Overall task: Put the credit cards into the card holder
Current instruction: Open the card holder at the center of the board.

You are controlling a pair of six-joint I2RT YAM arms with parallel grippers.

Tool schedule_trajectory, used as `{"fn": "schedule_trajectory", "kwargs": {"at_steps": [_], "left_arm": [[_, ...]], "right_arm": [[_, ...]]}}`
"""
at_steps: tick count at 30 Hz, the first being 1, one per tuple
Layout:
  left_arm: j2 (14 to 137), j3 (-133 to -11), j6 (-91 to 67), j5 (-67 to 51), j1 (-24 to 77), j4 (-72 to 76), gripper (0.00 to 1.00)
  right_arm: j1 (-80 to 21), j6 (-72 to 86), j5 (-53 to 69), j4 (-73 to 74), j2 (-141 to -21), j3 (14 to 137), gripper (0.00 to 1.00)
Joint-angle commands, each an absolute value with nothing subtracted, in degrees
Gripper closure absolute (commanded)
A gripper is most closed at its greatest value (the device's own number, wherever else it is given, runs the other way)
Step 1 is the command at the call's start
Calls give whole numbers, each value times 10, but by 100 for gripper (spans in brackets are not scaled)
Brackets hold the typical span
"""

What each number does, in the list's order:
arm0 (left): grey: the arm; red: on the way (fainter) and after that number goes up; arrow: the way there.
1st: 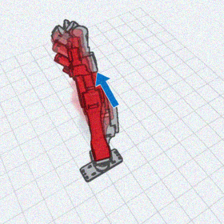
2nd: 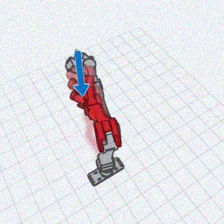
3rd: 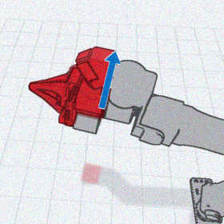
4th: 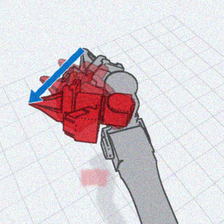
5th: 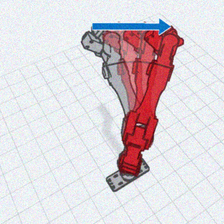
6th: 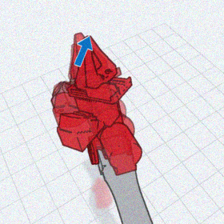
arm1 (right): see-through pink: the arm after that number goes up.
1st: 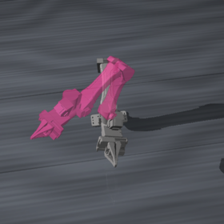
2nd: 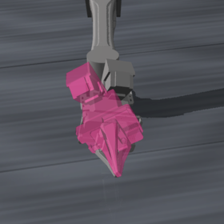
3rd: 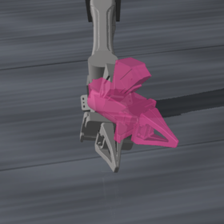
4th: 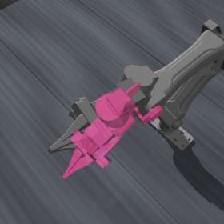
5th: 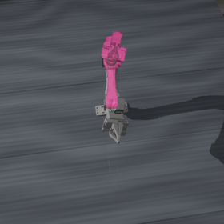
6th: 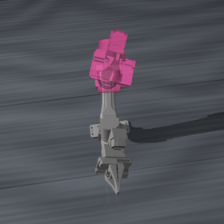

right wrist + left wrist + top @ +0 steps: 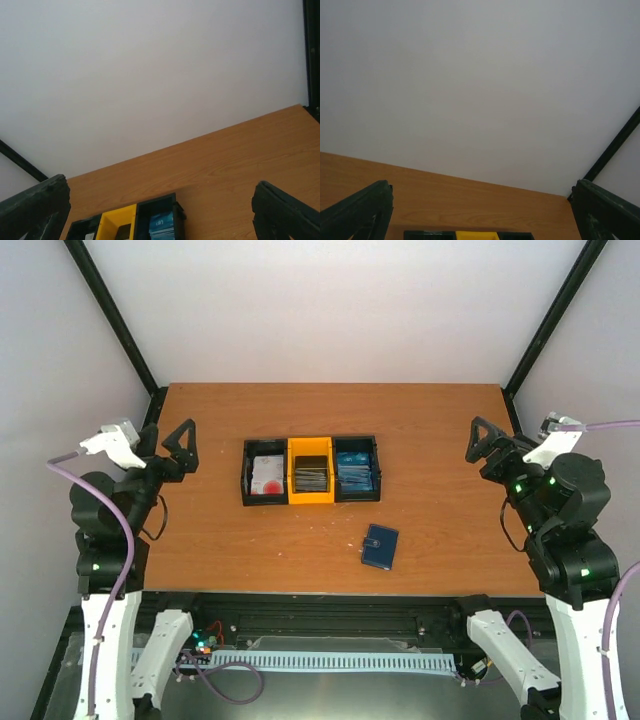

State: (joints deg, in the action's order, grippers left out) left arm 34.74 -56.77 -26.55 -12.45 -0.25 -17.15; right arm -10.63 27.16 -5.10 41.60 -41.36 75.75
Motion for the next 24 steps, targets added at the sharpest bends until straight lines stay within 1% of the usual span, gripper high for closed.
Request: {"fn": "schedule_trajectory", "kwargs": {"at_steps": [1,3,9,12,14,17,20,24], "left_arm": [[339,-557,-312,-242,-40,-142,1],[333,-543,-334,-286,-51,-118,1],[302,-486,-403,-341,-68,-58,0],[311,-466,-417,-390,-72,-42,0],[335,-466,-409,-426,-73,-59,0],[372,-468,-380,-461,-74,-106,0],[391,-459,-346,-472,-67,-137,0],[405,-421,-337,-478,-25,-131,0]], "right_arm": [[-76,294,43,391,-417,735,2],[-67,292,72,402,-429,729,1],[-53,276,176,435,-504,695,0],[-50,275,201,440,-547,654,2],[-52,278,212,436,-574,624,4],[-70,291,206,423,-613,578,8],[-97,321,198,409,-639,524,10],[-159,383,201,363,-644,445,12]]}}
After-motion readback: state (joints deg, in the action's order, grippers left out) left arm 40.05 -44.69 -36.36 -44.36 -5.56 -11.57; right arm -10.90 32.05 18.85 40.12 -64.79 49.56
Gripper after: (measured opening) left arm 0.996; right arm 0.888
